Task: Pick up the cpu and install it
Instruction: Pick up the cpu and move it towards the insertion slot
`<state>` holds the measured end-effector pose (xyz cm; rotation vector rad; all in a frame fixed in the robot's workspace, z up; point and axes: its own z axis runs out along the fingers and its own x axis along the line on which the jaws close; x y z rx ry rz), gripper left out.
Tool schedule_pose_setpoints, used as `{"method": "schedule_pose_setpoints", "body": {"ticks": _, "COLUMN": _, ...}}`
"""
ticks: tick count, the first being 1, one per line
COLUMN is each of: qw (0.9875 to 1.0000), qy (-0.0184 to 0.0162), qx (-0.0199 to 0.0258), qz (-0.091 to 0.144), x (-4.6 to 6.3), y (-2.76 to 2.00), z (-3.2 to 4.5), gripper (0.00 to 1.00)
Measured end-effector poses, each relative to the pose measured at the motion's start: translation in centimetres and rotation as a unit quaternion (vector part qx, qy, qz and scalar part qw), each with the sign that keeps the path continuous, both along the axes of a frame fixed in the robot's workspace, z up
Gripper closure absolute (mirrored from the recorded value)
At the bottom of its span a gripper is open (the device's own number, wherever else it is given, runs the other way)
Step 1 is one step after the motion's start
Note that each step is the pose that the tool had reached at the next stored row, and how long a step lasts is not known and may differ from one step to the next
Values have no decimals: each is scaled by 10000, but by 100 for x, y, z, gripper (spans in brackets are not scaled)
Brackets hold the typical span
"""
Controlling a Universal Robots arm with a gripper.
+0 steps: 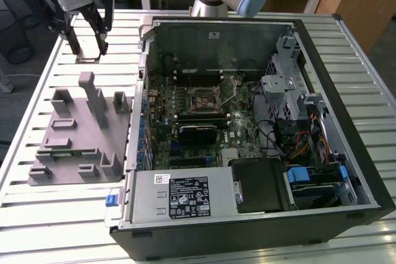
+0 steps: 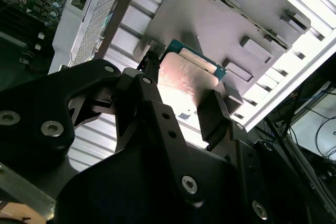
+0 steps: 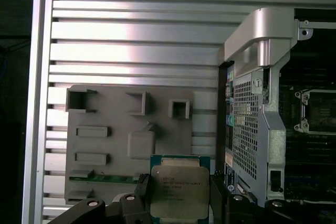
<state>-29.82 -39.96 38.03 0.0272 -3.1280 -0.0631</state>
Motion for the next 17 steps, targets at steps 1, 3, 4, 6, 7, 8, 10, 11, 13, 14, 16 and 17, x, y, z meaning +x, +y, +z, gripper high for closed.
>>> {"method": "schedule_pose_setpoints", "body": {"ticks": 1, "qw": 10000, "qy": 0, "qx": 0, "qz": 0, "x": 6, "y": 0, "z": 0, "gripper": 46}}
{"method": "schedule_pose_setpoints", "body": {"ticks": 3, "qw": 10000, "qy": 1, "qx": 0, "qz": 0, "x": 21, "y": 0, "z": 1, "gripper": 46}}
{"method": "schedule_pose_setpoints", "body": {"ticks": 4, "qw": 10000, "qy": 0, "qx": 0, "qz": 0, "x": 28, "y": 0, "z": 1, "gripper": 46}}
{"method": "schedule_pose_setpoints", "body": {"ticks": 6, "qw": 10000, "qy": 0, "qx": 0, "qz": 0, "x": 42, "y": 0, "z": 0, "gripper": 46}}
{"method": "schedule_pose_setpoints", "body": {"ticks": 7, "qw": 10000, "qy": 0, "qx": 0, "qz": 0, "x": 48, "y": 0, "z": 0, "gripper": 46}}
{"method": "schedule_pose_setpoints", "body": {"ticks": 8, "qw": 10000, "qy": 0, "qx": 0, "qz": 0, "x": 55, "y": 0, "z": 0, "gripper": 46}}
{"method": "schedule_pose_setpoints", "body": {"ticks": 10, "qw": 10000, "qy": 0, "qx": 0, "qz": 0, "x": 69, "y": 0, "z": 1, "gripper": 46}}
{"method": "schedule_pose_setpoints", "body": {"ticks": 11, "qw": 10000, "qy": 0, "qx": 0, "qz": 0, "x": 76, "y": 0, "z": 0, "gripper": 46}}
{"method": "schedule_pose_setpoints", "body": {"ticks": 13, "qw": 10000, "qy": 0, "qx": 0, "qz": 0, "x": 89, "y": 0, "z": 0, "gripper": 46}}
{"method": "schedule_pose_setpoints", "body": {"ticks": 14, "qw": 10000, "qy": 0, "qx": 0, "qz": 0, "x": 96, "y": 0, "z": 0, "gripper": 46}}
{"method": "schedule_pose_setpoints", "body": {"ticks": 16, "qw": 10000, "qy": 0, "qx": 0, "qz": 0, "x": 110, "y": 0, "z": 0, "gripper": 46}}
{"method": "schedule_pose_setpoints", "body": {"ticks": 17, "qw": 10000, "qy": 0, "qx": 0, "qz": 0, "x": 117, "y": 0, "z": 1, "gripper": 46}}
